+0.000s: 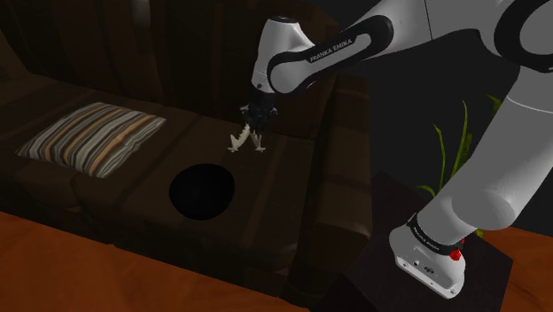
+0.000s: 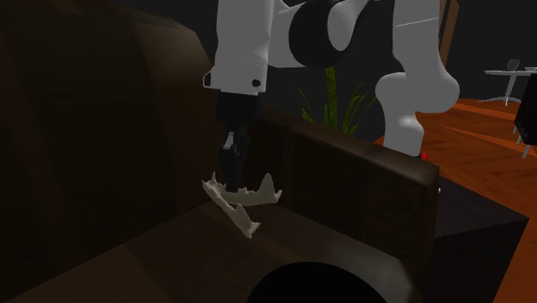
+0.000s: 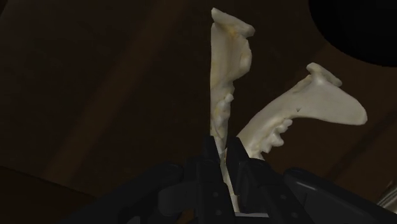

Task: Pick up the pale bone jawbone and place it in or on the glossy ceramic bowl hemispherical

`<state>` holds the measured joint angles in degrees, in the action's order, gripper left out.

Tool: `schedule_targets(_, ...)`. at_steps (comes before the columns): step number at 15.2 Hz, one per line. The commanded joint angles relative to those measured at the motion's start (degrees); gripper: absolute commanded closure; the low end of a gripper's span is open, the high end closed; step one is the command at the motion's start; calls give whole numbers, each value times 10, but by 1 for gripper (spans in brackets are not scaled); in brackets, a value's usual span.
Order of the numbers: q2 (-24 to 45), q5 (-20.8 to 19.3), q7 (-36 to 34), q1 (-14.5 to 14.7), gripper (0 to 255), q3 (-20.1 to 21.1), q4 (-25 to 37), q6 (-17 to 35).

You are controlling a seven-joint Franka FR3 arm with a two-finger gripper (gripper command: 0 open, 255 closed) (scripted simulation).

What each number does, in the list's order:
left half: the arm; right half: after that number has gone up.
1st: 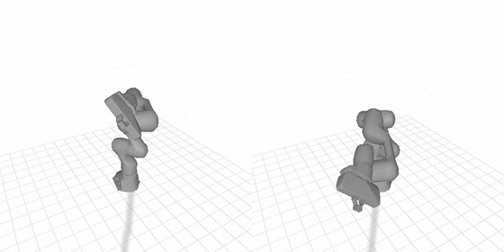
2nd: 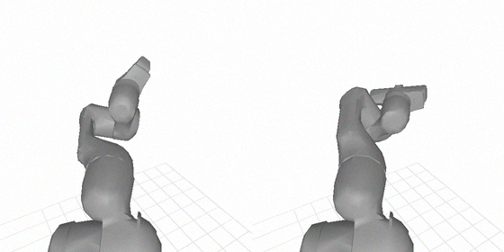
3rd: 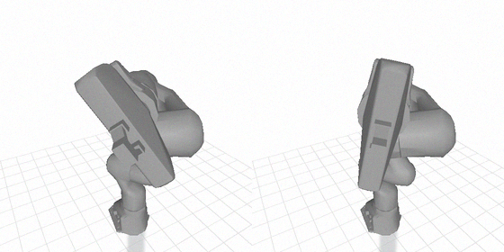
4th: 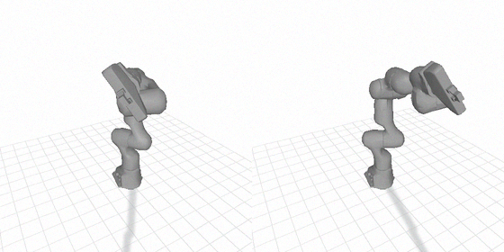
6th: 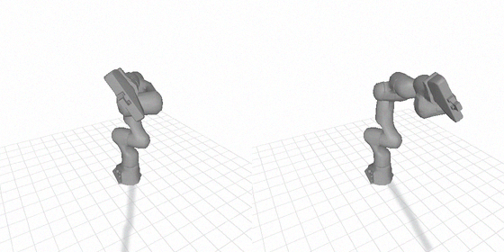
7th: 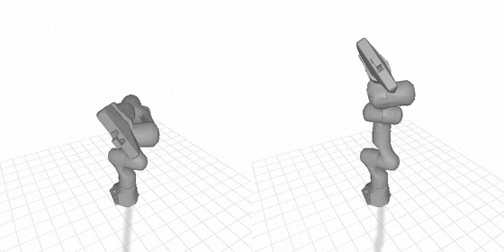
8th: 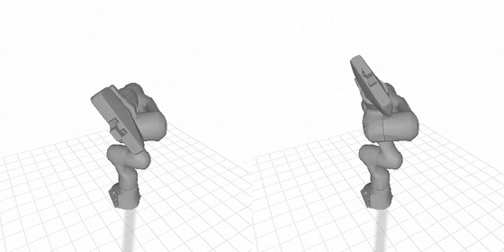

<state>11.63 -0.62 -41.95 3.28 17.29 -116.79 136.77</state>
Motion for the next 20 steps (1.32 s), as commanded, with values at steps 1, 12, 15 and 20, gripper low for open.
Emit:
schedule_targets(1,-9,4,2,-1,255,1,6,-15)
schedule_targets(12,-19,-11,-72,39,255,26,33,-50)
schedule_targets(15,-8,-27,-119,66,255,38,47,-53)
schedule_targets(20,22,-58,-198,114,255,55,83,-64)
